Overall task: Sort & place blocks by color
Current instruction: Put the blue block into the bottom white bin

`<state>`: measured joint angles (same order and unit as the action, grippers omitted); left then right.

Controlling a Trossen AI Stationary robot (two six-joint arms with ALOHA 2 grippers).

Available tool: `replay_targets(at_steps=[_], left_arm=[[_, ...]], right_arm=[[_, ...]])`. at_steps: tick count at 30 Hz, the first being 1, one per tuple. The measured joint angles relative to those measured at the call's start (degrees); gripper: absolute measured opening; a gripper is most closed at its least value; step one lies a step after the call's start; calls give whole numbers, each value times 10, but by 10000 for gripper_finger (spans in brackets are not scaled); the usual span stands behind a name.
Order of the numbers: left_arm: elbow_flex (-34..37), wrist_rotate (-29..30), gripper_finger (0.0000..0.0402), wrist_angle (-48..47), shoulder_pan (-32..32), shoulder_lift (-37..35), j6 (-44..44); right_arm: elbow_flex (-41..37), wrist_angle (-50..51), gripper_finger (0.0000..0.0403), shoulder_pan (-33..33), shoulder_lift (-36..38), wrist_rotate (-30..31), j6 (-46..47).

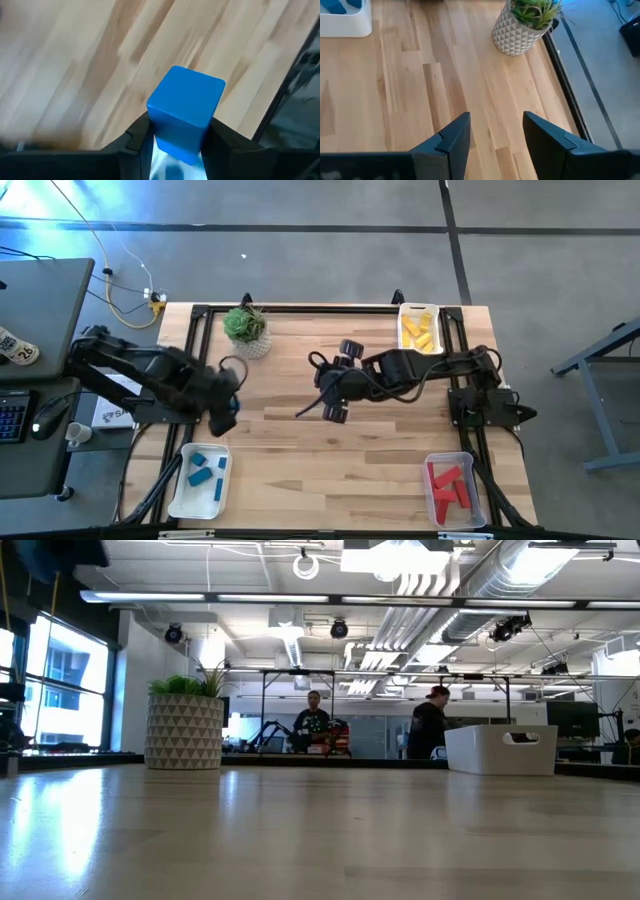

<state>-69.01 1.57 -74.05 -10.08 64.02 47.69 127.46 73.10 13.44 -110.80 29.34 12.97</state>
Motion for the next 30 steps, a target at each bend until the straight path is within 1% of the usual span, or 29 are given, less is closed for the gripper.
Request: replay_targets(at_steps=[3,7,11,16,23,30], left_arm=[[0,2,103,-54,-57,-8,64],[0,2,103,-92,-137,-8,135],[0,2,102,-92,-209,-3,189],[0,2,105,-93,-280,7,249],[0,-1,111,-91,-344,32,306],[0,-39,127,-75,-372,72,327]], right_arm=[[0,0,167,-9,0,-9,0],[0,0,167,-18,0,-9,-2],[0,1,167,-23,0,-9,-9],[0,4,167,-28,0,-14,-15],[0,5,167,-35,0,-22,-40],[0,5,167,-45,0,-31,-45]])
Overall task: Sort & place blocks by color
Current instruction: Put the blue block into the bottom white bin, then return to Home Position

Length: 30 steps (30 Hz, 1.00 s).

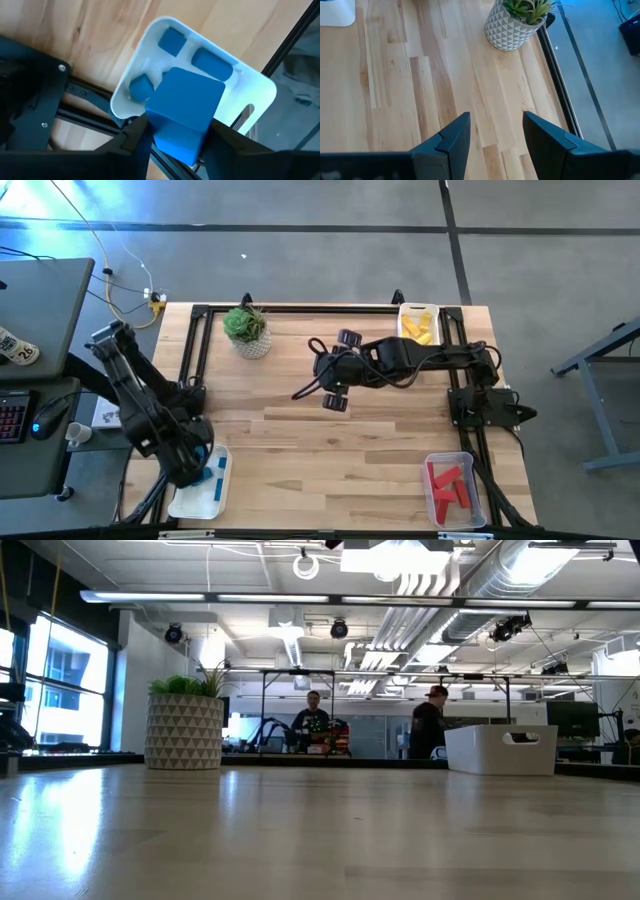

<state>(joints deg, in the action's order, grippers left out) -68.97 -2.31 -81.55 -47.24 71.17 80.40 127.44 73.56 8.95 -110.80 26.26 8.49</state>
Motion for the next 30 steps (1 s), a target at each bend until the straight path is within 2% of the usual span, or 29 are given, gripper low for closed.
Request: replay_targets(at_steps=[13,16,21,30], left_arm=[[0,-50,176,8,-28,86,14],[0,-53,178,12,-28,90,-9],[0,9,175,42,-11,67,-61],[0,181,175,126,83,-26,-214]], right_arm=[[0,0,167,-4,0,-17,-26],[0,2,167,-4,0,-17,-26],[0,4,167,-11,0,-31,-30],[0,4,167,-24,0,-41,-9]])
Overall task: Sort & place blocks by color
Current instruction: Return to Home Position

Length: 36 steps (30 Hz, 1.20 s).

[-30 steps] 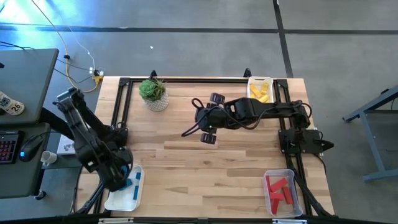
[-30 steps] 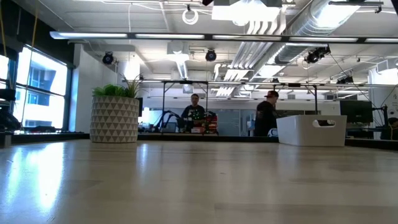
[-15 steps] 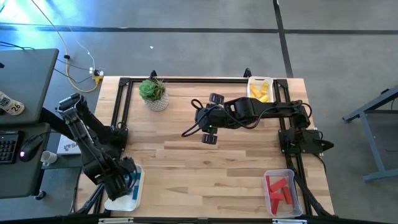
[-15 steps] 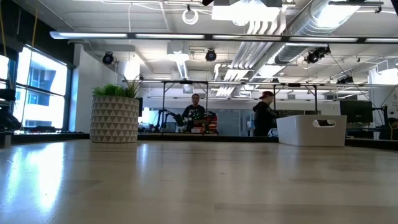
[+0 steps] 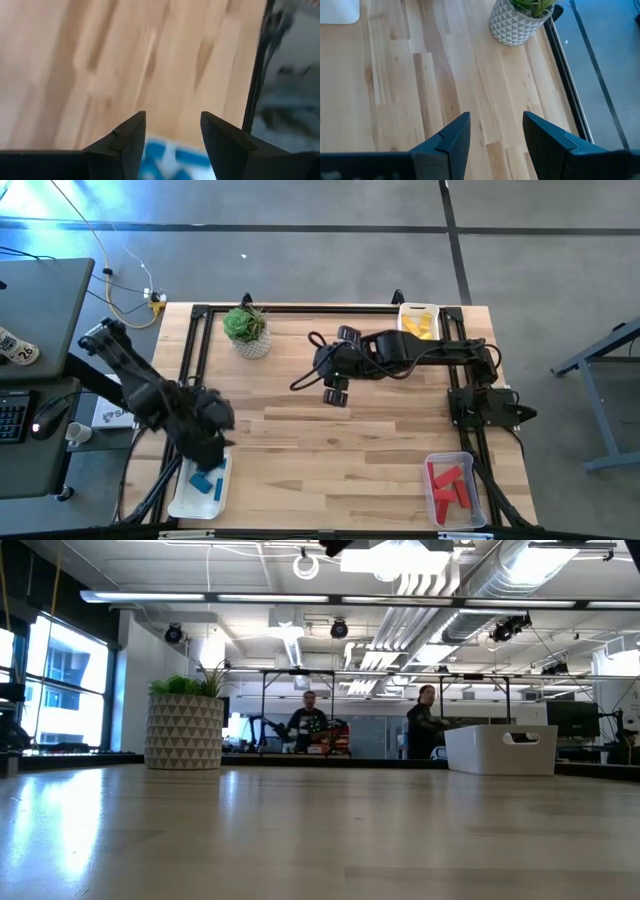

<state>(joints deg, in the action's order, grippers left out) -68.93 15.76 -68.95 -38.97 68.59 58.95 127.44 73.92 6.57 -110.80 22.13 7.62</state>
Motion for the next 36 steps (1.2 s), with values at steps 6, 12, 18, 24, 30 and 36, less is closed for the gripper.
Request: replay_targets(at_steps=[6,12,18,24,30,36], left_arm=[[0,52,174,49,72,-64,-118],[0,39,174,108,133,-123,-237],[50,-53,174,238,199,-178,-337],[182,-123,174,372,255,-248,-367],[318,-133,174,491,296,-344,-367],[416,-137,174,560,332,-437,-357]], right_arm=[[0,0,167,1,0,-10,24],[0,-1,167,0,0,-30,52],[0,-22,167,0,0,-64,69],[0,-51,167,0,0,-91,81],[0,-67,167,0,0,-91,105],[0,-93,167,1,0,-91,104]])
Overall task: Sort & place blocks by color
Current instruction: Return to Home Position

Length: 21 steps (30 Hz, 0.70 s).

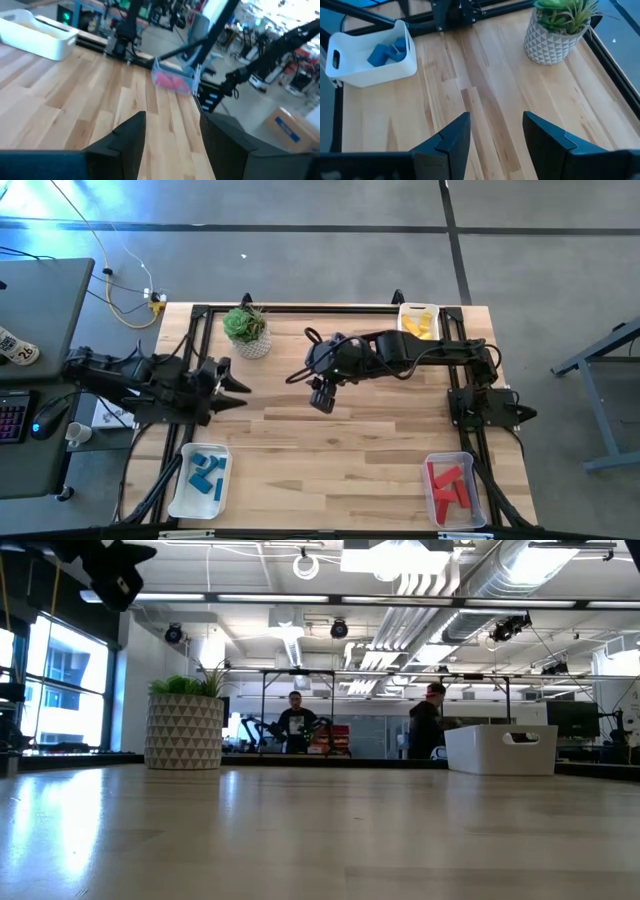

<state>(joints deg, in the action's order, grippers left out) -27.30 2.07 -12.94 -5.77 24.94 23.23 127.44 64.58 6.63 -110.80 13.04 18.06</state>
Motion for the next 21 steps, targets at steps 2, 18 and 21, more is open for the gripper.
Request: replay_targets(at_steps=[2,18,21], left_arm=[[22,0,174,3,9,-28,0],[164,3,174,77,53,-211,-18],[192,5,174,88,64,-231,-18]], right_arm=[[0,-6,167,0,0,-1,0],[0,-32,167,0,0,-39,-1],[0,-27,167,0,0,-60,-11]])
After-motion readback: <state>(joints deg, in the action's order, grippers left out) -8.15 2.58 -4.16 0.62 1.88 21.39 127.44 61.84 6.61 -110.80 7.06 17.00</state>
